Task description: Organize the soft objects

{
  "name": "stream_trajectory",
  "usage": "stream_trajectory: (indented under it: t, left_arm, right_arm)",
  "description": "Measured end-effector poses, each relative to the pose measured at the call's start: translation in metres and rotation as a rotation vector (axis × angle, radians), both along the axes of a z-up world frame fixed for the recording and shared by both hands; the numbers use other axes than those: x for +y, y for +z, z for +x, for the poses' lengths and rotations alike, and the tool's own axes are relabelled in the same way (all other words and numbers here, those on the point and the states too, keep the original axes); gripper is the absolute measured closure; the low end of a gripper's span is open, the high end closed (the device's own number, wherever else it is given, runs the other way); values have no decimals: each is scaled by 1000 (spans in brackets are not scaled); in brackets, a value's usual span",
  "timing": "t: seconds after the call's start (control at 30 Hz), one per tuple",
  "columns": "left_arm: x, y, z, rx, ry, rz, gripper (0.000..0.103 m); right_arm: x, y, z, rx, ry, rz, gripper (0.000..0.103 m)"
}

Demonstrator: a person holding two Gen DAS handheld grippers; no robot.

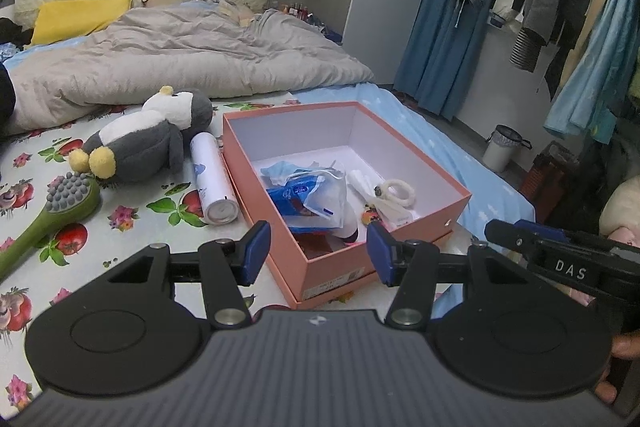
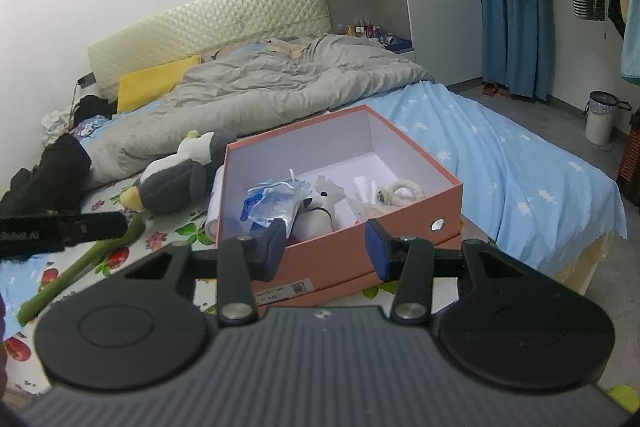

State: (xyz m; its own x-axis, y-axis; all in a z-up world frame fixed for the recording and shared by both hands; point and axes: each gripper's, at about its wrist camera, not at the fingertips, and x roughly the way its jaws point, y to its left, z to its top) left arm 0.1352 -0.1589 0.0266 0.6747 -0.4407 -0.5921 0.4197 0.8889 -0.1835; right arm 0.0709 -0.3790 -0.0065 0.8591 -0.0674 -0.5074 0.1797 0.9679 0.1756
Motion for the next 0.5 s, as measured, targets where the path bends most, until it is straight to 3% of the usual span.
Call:
stream_trajectory:
  t: [0.1,0.17,0.2,0.23,0.27,0.3,0.37,0.5]
  left_arm:
    - [3,-1,-1,5,7,-4,44]
    - [6,0,0,11,17,-11,37]
    - [8,1,1,12,24,-18,28]
    - [9,2,1,11,31,-22,19]
    - [11,3,1,6,38,-24,16]
    - [13,4,1,0,45,-27,12]
    - [17,6,2,-2,55,-39,6]
    - [23,6,3,0,75,-33,1]
  right_arm:
    - [-1,4,0,-5,9,4,56]
    - [-2,5,1,-2,12,1,51]
    - [-3,5,1,0,10,2,36]
    - [-3,5,1,-2,9,4,26]
    - [-4,5,1,-6,7,4,13]
    - [-4,5,0,-13,5,0,6]
    - [-5,5,1,-12,-2,-13,0]
    - [-5,4,3,-5,0,-12,0]
